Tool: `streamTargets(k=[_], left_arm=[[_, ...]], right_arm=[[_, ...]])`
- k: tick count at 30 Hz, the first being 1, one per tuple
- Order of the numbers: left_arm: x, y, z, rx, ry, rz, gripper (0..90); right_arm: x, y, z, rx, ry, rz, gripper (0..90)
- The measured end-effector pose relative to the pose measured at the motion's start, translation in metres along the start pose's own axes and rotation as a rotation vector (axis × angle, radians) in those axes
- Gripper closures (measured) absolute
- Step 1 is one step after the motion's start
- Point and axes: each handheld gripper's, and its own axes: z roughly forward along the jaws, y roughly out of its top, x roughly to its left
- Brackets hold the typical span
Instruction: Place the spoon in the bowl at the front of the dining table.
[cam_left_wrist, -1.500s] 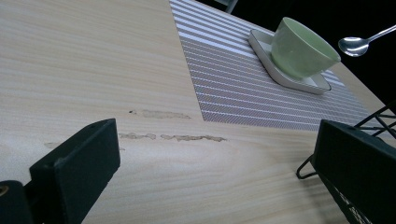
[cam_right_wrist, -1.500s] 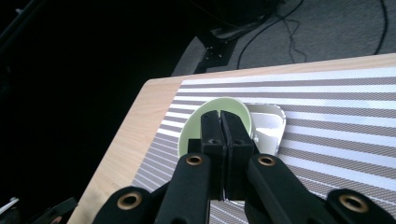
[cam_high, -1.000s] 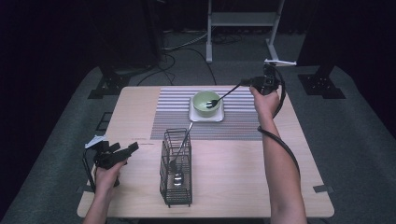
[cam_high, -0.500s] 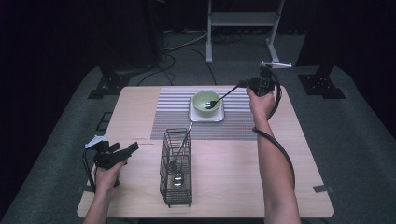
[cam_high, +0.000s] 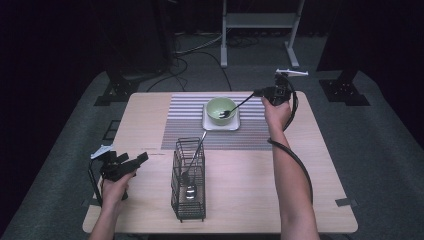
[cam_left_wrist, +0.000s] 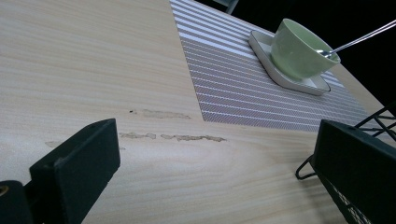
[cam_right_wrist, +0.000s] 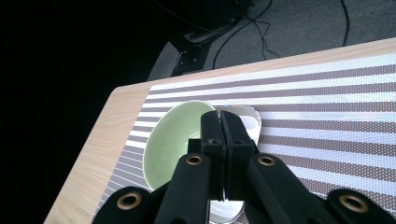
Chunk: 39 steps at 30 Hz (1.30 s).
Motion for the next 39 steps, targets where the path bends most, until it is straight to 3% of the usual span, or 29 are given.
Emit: streamTargets(k=[16,25,31,39], left_arm=[[0.001,0.000,0.002,0.001,0.003,-0.003,0.0],[0.003,0.000,0.003,0.003,0.005,-0.005,0.0],[0.005,0.001,0.002,-0.003,0.009,-0.011,0.0],[0.003,0.001,0.000,-0.005,0.006,-0.007,0.0]], right_arm=[[-0.010,-0.011,0.025,0.036,0.033,0.021,87.4],[-0.020,-0.012,0.025,0.040,0.053,0.041,87.1],[-0.022,-0.015,0.027,0.057,0.048,0.028,82.5],[-0.023,-0.023,0.026,0.061,0.080,0.036,74.2]])
